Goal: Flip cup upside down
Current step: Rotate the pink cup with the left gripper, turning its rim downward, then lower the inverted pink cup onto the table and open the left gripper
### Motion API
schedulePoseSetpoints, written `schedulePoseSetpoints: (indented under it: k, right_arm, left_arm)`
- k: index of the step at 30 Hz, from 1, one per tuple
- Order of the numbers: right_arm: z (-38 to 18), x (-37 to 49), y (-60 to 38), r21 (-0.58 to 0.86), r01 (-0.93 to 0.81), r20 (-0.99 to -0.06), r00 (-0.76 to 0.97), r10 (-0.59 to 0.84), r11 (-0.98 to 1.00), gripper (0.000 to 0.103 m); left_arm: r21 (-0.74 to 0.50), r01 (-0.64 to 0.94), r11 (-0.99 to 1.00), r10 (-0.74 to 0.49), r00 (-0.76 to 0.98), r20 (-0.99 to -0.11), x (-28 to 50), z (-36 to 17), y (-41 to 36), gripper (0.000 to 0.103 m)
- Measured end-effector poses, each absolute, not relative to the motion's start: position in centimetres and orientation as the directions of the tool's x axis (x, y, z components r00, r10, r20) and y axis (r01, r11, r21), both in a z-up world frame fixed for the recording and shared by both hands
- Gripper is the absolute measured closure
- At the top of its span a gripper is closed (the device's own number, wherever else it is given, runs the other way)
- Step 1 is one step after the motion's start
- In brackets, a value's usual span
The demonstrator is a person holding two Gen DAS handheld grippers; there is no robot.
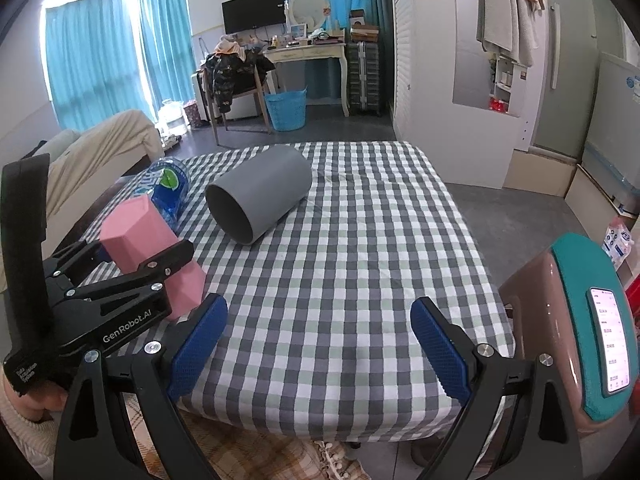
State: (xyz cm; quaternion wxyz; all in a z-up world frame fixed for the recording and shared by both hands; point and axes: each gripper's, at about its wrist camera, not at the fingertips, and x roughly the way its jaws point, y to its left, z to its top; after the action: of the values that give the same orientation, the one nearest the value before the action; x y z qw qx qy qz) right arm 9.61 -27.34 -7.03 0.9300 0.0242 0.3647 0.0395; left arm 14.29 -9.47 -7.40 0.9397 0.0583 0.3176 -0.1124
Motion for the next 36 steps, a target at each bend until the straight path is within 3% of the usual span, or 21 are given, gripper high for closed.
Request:
schedulePoseSetpoints:
  k: [7,20,27,36]
  right_arm:
    - [-5.1,8.0,-27.9,0.055,-0.022,-0.643,0.764,0.052,0.998,0.01]
    - [0.1,1.6,-26.4,0.025,-0.017,-0.515,0.857,0.027,1.0,0.01]
    - [0.8,-1.2,-23.0,0.003,-0.073,-0.448,0.892,0.067,0.997,0.01]
    - [-1.3,-0.5,-19.3,-0.001,-0.117,-0.461,0.881,0.103,0.993,0.01]
  left_arm:
    - [0.104,0.243,0.964,-0.153,0.834,-0.53,12.0,-4.0,-10.3,0.018]
    - [-0.039,0.183,0.982,-0.184,0.908,-0.375,4.1,3.9,-4.6,0.018]
    - [-0.056,0.125,0.991,-0.137,0.938,-0.318,-0.4,3.6,-0.4,0.018]
    - [-0.064,0.051,0.997,-0.071,0.93,-0.361,-1.4,0.1,2.9,0.018]
